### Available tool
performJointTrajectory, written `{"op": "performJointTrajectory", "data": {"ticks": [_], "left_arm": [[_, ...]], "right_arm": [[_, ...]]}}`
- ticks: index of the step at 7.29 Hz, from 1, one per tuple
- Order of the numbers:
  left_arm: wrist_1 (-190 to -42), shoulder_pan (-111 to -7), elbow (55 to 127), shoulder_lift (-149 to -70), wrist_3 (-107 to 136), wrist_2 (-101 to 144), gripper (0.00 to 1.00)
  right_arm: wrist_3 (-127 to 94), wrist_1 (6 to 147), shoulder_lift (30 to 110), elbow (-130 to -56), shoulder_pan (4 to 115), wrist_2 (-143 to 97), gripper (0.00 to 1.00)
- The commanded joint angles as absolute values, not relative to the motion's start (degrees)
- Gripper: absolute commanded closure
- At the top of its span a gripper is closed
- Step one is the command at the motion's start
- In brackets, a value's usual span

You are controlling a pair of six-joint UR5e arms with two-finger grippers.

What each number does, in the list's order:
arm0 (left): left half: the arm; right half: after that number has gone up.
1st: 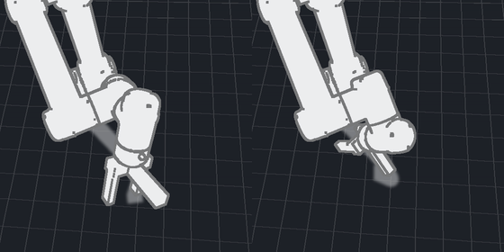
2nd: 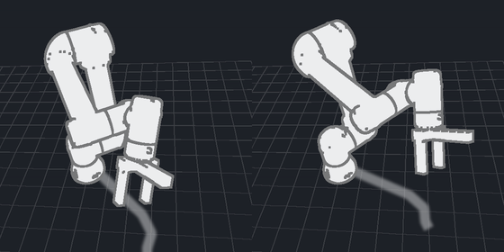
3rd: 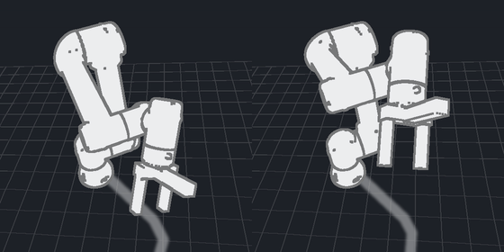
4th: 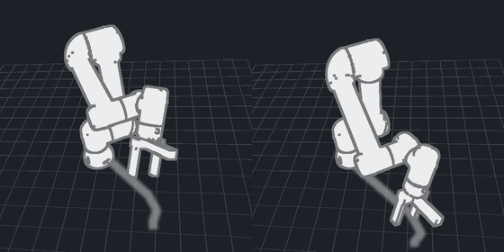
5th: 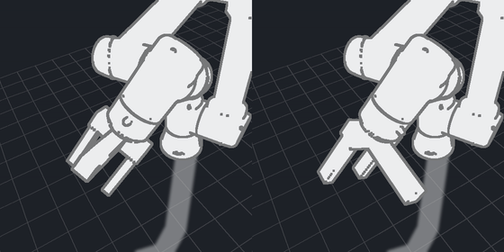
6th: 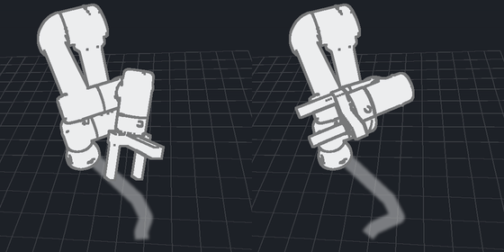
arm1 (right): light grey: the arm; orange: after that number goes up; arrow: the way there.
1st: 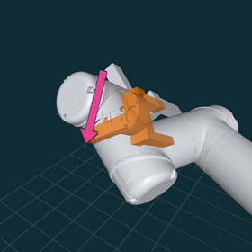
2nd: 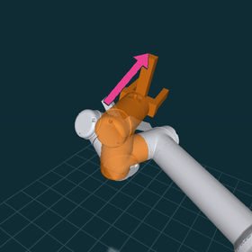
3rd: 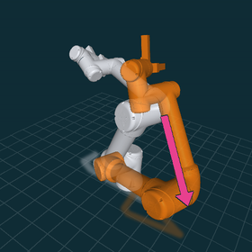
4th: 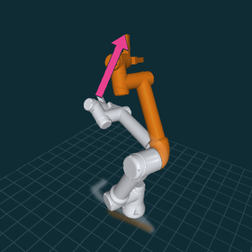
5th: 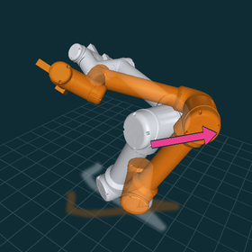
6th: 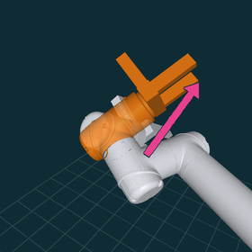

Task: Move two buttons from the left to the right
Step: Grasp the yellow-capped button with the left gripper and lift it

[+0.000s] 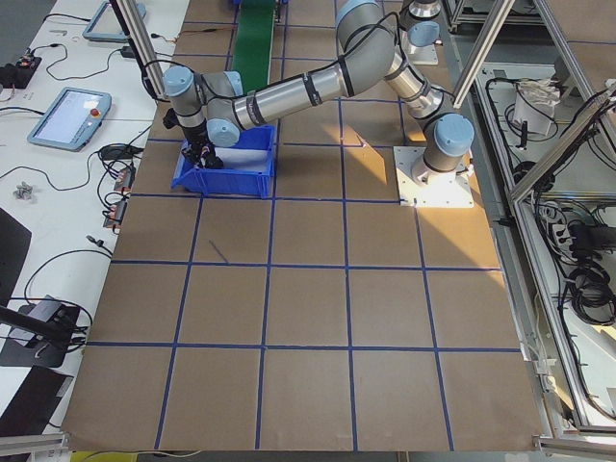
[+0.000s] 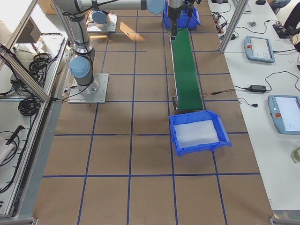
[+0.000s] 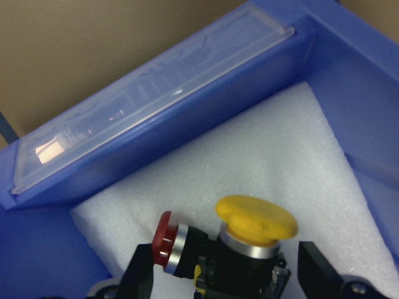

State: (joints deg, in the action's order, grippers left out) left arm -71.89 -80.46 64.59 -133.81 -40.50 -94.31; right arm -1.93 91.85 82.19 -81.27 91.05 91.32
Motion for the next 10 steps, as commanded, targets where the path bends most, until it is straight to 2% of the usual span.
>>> {"op": "performJointTrajectory", "data": {"ticks": [1,5,7,10], "left_arm": [[-72.1,-80.8,64.8,-133.4,-40.1,-95.2,0.73],[-77.5,-82.5,63.7,-125.7,-24.3,-94.5,0.73],[-79.8,-90.4,63.7,-122.4,-6.6,-94.6,0.72],[-74.2,-97.6,64.2,-127.3,18.6,-85.6,0.73]], "right_arm": [[-1.9,91.8,82.3,-81.3,91.1,91.3,0.00],[-1.9,91.8,82.6,-81.4,91.1,91.3,0.00],[-1.9,91.8,82.4,-81.4,91.1,91.3,0.00],[-1.9,91.8,82.4,-81.5,91.1,91.3,0.00]]}}
